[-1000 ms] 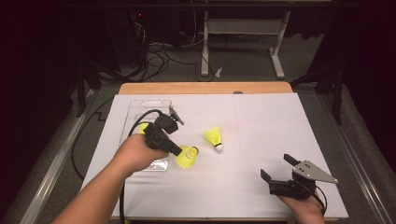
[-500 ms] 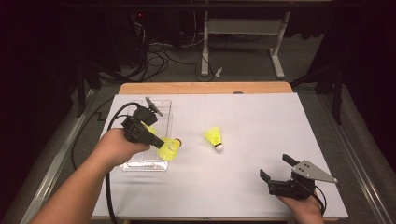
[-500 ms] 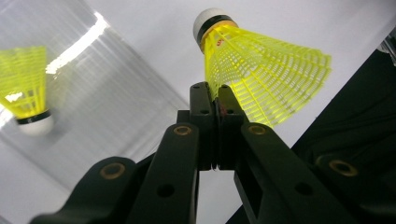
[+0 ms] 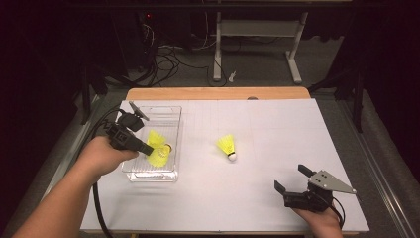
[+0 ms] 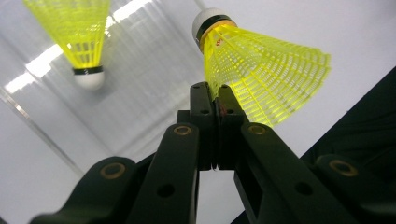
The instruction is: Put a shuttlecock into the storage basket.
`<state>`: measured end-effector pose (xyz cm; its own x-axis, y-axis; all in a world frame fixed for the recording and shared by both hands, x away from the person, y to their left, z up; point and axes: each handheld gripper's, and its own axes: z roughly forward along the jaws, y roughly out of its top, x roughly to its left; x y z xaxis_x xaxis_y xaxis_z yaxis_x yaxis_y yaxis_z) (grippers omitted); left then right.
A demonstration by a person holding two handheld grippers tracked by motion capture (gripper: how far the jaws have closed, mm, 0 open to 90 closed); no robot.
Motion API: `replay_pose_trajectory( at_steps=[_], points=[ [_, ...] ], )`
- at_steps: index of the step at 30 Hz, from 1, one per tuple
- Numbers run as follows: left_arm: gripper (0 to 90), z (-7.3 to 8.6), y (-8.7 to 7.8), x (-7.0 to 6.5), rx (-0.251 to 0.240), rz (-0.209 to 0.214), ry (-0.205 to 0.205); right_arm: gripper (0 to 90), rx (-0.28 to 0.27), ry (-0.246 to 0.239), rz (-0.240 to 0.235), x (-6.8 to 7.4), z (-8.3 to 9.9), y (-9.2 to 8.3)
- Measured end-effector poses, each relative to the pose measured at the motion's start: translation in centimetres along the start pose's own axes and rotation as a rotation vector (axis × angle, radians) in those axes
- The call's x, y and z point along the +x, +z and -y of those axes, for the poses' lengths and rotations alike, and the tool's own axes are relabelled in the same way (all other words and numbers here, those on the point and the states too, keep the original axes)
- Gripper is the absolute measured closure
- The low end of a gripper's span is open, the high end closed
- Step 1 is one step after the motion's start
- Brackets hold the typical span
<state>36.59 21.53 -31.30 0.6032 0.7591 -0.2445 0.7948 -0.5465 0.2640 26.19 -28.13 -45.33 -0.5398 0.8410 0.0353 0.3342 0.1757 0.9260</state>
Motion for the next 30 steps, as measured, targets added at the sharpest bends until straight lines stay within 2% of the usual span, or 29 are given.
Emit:
replay_pose_trajectory(
  at_steps=[5,10,11,12,17,30],
  points=[
    [88.8,0.7,-0.3,1.3,-0.016,-0.009,-0.033,0.9,0.002,0.001,-0.001,0.0,0.0,0.1],
    [88.9,1.3,-0.3,2.3,-0.008,-0.019,-0.053,0.9,0.002,0.003,-0.001,0.0,0.0,0.1],
    [88.9,1.4,-0.3,2.4,0.004,-0.018,-0.068,0.9,0.002,0.003,-0.001,0.0,0.0,0.1],
    [88.9,1.5,-0.1,2.8,-0.009,-0.024,-0.051,0.9,0.003,0.002,-0.001,0.0,0.0,0.1],
    [88.9,1.9,0.2,3.4,0.008,-0.023,-0.085,0.9,0.003,0.003,-0.001,0.0,0.1,0.1],
    [88.8,2.7,1.6,4.9,0.037,-0.040,-0.116,0.3,0.003,-0.001,-0.011,0.1,0.1,0.2]
  ],
)
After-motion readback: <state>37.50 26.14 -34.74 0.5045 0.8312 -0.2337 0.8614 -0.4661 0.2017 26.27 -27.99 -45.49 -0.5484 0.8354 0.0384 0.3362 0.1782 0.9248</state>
